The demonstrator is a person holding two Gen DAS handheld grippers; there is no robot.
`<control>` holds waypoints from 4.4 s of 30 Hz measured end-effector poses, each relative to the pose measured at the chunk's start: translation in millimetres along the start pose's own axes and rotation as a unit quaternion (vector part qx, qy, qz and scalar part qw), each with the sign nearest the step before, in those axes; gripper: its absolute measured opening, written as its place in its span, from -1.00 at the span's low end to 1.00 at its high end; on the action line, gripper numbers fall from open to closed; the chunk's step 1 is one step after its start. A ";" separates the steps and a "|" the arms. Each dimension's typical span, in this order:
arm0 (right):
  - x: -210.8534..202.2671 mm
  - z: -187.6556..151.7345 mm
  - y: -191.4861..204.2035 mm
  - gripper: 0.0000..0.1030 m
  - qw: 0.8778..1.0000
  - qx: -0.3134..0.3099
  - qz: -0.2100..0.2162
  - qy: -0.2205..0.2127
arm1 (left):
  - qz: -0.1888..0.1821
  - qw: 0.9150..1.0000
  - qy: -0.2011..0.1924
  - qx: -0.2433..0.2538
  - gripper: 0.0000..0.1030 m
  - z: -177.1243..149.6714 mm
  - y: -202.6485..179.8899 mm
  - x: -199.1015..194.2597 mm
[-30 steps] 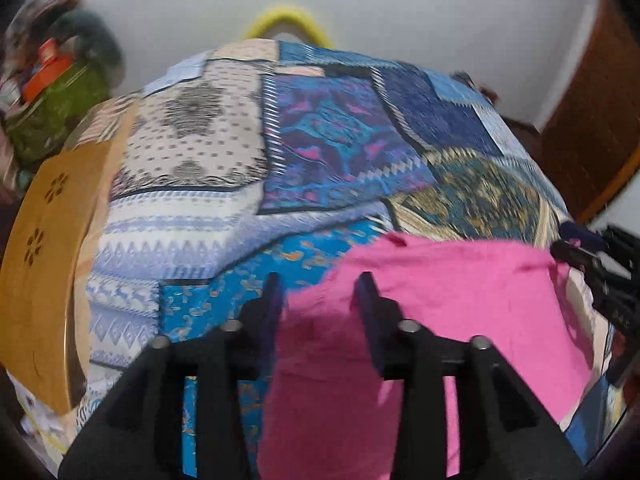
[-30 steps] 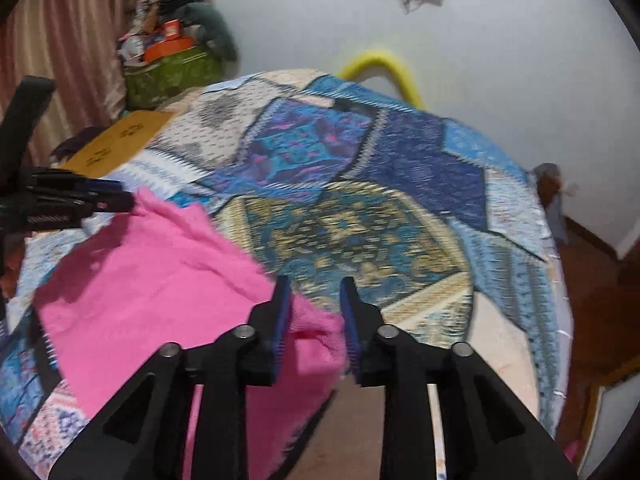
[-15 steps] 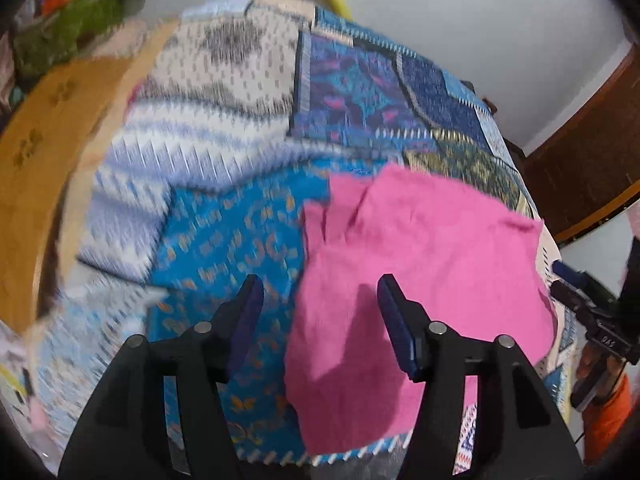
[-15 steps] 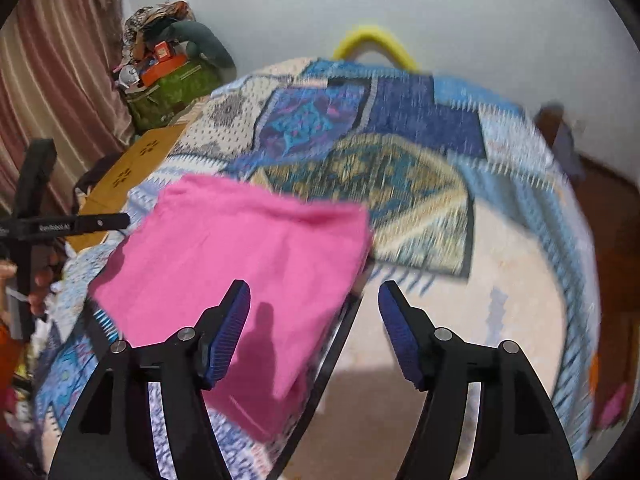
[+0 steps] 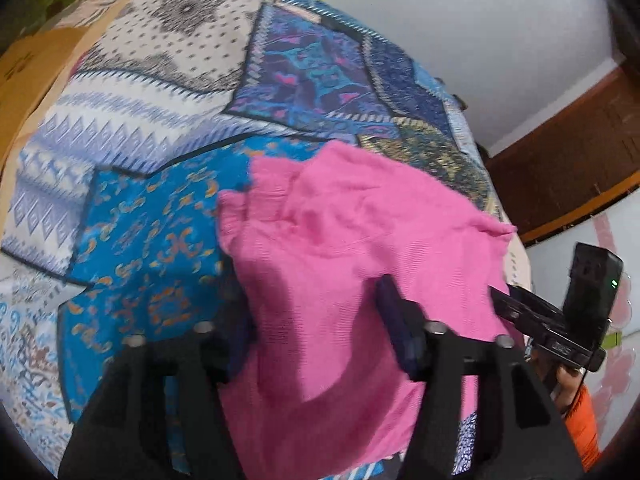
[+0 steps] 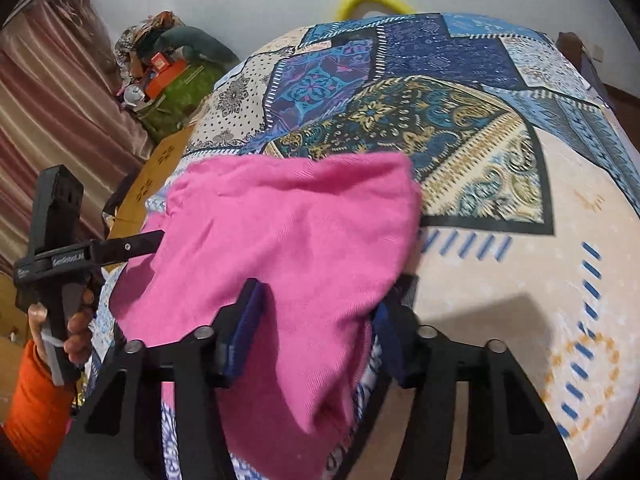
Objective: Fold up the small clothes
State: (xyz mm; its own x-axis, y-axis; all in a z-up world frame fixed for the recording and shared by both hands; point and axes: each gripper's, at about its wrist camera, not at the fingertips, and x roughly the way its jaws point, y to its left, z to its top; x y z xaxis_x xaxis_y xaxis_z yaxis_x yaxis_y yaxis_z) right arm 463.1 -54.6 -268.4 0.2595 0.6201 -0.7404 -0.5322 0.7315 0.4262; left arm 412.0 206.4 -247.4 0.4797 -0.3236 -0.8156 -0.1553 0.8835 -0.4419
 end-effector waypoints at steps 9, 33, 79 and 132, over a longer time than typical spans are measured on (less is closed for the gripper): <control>-28.6 -5.1 28.5 -0.78 0.999 -0.049 0.008 -0.022 | -0.004 0.997 -0.055 0.045 -0.67 -10.7 -25.2 -52.2; -92.4 -91.7 127.5 -0.81 0.994 -0.093 0.041 -0.039 | 0.032 0.996 -0.059 0.051 -0.68 -131.2 -4.6 -152.1; -134.5 -134.8 125.4 -0.20 0.984 -0.135 -0.055 -0.099 | 0.157 0.973 -0.137 0.097 -0.10 -195.9 -29.6 -196.9; -297.0 -232.0 249.2 0.89 0.910 -0.185 -0.055 -0.367 | 0.112 0.891 -0.410 0.160 0.99 -335.4 -180.9 -354.9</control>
State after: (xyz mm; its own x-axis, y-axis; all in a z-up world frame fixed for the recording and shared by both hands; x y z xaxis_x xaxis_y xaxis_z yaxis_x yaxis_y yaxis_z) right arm 66.4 -122.3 -62.9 0.7231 0.6710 -0.1640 -0.6708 0.7388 0.0651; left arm -19.9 47.8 -3.3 0.9574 0.1131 -0.2657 -0.1350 0.9887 -0.0655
